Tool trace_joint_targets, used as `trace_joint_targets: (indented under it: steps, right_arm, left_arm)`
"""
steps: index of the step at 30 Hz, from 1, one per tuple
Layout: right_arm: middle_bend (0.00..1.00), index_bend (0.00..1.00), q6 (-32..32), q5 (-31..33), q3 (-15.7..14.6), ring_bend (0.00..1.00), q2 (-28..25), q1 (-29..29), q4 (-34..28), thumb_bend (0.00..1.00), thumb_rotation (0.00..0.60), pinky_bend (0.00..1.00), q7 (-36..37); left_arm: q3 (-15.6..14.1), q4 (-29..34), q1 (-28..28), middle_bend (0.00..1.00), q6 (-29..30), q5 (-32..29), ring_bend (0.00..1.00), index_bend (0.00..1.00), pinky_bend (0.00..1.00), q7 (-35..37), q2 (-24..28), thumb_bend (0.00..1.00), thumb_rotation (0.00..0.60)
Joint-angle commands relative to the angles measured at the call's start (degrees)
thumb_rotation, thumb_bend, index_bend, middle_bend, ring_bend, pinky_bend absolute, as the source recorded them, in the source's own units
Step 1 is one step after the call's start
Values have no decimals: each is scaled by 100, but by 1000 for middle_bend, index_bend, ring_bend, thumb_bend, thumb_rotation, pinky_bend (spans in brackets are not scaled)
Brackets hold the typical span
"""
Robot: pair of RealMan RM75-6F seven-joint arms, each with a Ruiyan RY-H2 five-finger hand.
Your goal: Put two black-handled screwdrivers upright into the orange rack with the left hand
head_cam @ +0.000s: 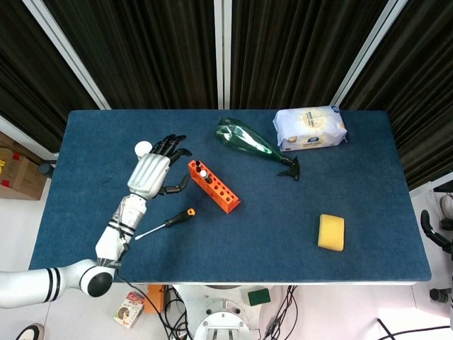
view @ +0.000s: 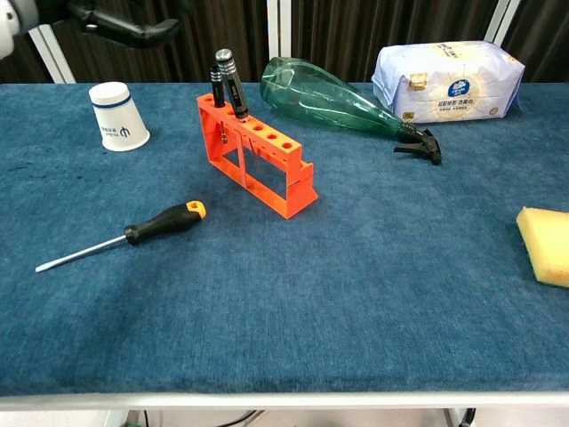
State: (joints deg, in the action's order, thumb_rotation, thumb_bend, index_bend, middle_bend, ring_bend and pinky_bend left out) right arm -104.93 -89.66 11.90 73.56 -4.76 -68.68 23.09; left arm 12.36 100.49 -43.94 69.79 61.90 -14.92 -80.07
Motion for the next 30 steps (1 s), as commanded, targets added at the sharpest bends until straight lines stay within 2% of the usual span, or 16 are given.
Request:
trace_joint_targets:
  steps: [1, 3, 5, 16, 22, 30]
  right_arm:
    - [0, 0, 4, -10, -3, 0, 13, -10, 7, 385, 600, 0, -9]
    - [0, 0, -1, -25, -7, 0, 24, -18, 3, 385, 600, 0, -27]
    - [0, 0, -2, -37, -13, 0, 34, -23, -5, 385, 600, 0, -44]
    - [0, 0, 3, -10, -13, 0, 21, -6, -20, 386, 600, 0, -70]
    - [0, 0, 25, 11, 1, 0, 12, -14, -1, 385, 600, 0, -24]
    - [0, 0, 57, 41, 12, 0, 18, -22, 47, 384, 600, 0, 53]
  left_arm:
    - [-149, -21, 180, 68, 120, 58, 9, 503, 150, -165, 38, 396, 466]
    - [-147, 6, 228, 73, 72, -4, 8, 560, 151, -117, 32, 396, 552]
    - [-124, 23, 246, 76, -12, -59, 9, 576, 151, -21, 8, 395, 578]
    - [166, -166, 84, 95, -410, -340, 9, 614, 153, 180, -425, 393, 600]
    - [367, -175, -64, 97, -639, -686, 9, 615, 154, 112, -517, 393, 600]
    - [494, -150, -204, 97, -792, -1020, 9, 625, 154, -40, -555, 388, 600]
